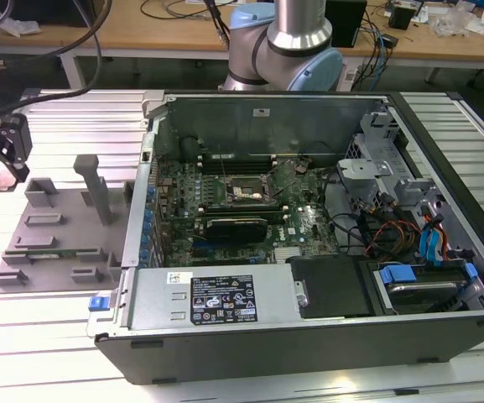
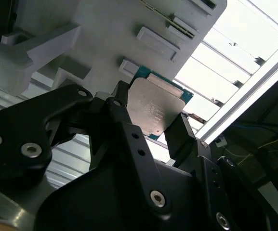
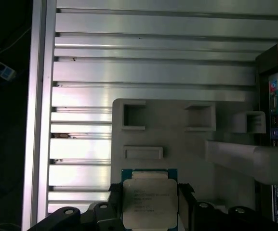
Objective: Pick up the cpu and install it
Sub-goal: 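Pick up the cpu and move it towards the insertion slot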
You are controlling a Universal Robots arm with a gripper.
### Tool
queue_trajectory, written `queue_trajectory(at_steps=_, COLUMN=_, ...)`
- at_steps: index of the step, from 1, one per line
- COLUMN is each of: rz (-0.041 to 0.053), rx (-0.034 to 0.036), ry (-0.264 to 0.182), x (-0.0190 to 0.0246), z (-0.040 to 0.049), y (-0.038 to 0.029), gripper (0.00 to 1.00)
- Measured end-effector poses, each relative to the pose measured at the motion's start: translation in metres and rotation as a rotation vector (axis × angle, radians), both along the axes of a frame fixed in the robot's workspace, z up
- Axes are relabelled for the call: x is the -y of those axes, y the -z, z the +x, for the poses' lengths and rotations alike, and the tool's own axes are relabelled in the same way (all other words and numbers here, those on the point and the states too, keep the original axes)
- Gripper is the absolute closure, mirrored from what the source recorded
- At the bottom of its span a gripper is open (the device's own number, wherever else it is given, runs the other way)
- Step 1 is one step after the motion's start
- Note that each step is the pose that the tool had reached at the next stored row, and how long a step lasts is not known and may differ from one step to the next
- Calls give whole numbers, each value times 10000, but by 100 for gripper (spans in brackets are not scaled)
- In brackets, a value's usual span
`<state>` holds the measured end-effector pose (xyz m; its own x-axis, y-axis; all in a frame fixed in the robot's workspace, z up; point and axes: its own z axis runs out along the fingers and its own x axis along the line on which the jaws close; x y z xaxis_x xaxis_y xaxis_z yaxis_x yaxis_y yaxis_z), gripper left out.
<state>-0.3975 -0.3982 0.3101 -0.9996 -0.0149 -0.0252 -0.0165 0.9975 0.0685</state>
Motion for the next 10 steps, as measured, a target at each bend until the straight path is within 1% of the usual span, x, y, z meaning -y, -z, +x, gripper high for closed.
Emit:
queue_trajectory(at_steps=3, rz=1, rx=0, ry=0, x=-1, z=0, y=-53, gripper=45)
queue_trajectory(at_steps=6, rz=0, rx=0, ry=0, x=-3, z=0, y=-122, gripper=45)
queue_trajectory(at_steps=10, rz=0, rx=0, ry=0, x=-7, z=0, y=-172, gripper=45)
